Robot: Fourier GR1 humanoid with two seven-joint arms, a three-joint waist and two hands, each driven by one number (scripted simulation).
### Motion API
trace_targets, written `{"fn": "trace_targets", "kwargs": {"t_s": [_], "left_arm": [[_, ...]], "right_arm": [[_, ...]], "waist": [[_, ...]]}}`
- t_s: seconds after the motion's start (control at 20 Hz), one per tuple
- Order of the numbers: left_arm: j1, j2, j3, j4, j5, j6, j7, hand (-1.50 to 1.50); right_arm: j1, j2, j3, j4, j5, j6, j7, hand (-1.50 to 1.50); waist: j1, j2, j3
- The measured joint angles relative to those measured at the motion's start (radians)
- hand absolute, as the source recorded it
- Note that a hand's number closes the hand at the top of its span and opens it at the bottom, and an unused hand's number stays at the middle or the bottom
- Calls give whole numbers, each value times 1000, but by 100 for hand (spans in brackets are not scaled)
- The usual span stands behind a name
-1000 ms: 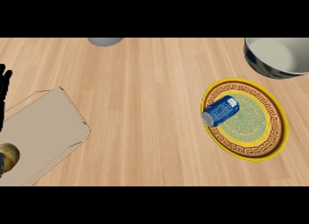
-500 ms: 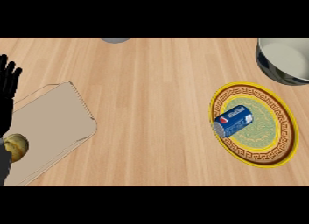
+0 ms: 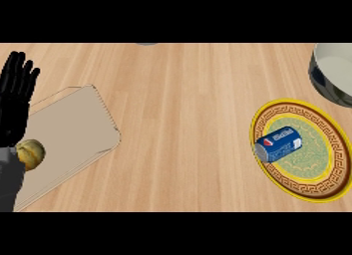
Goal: Pick the pear from the plate and place it in the bowl
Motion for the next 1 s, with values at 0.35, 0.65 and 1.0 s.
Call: {"fn": "trace_targets", "kwargs": {"t_s": [0.35, 0.65, 1.0], "left_arm": [[-33, -14, -23, 27, -15, -3, 1, 0], [-57, -15, -19, 42, -11, -7, 6, 0], [-35, -14, -8, 41, -16, -6, -4, 0]], "right_arm": [[-156, 24, 89, 9, 38, 54, 66, 150], [-292, 123, 192, 1, 107, 69, 127, 150], [-413, 273, 283, 69, 202, 45, 147, 150]], "waist": [[24, 2, -3], [28, 2, -4], [15, -2, -4]]}}
